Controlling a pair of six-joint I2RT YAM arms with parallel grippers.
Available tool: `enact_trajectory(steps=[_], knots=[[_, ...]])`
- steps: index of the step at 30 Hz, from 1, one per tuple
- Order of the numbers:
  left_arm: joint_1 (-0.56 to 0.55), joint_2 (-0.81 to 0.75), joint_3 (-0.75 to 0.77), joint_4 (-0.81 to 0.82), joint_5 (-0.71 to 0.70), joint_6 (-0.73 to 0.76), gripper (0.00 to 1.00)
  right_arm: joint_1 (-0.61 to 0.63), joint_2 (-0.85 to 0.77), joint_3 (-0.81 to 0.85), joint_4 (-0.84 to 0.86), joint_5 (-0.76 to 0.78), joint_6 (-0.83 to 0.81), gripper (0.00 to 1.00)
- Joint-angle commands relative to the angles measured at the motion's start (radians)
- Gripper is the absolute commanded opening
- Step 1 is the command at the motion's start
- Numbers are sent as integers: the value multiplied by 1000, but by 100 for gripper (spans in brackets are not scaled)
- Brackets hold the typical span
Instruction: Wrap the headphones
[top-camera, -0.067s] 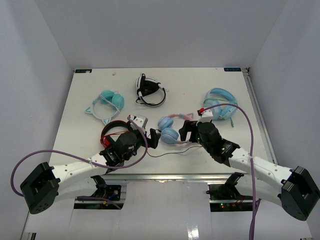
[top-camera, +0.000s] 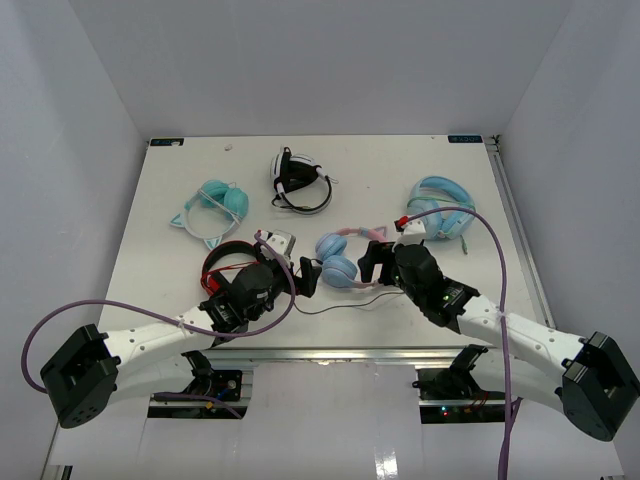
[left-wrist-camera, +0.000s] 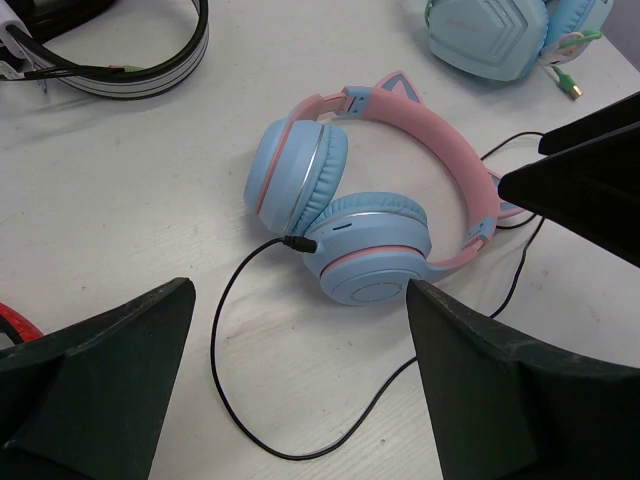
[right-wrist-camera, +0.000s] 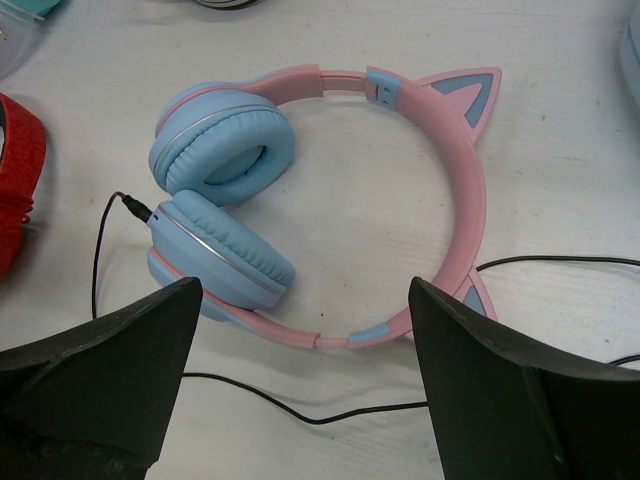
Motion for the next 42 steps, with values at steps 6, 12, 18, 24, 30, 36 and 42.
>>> enact_trajectory(steps=[6, 12, 18, 24, 30, 36, 42], knots=[[-1, -5, 4, 10, -13, 6, 98, 3, -2, 47, 24, -15, -72, 91], [-1, -56, -25, 21, -66, 3, 98, -61, 89, 154, -77, 6, -159, 95], [-1, -70, -34, 19, -95, -5, 98, -261, 310, 295, -169, -183, -215, 99], [-1, -72, -32, 13, -101, -15, 98, -314, 510, 423, -255, -265, -280, 90], [-1, -114, -46, 20, -89, -19, 98, -337, 574, 431, -254, -287, -304, 87], [-1, -122, -50, 23, -84, -19, 98, -341, 627, 422, -261, -264, -313, 87], [-1, -118, -51, 24, -86, -18, 98, -341, 663, 427, -256, -287, -323, 85]])
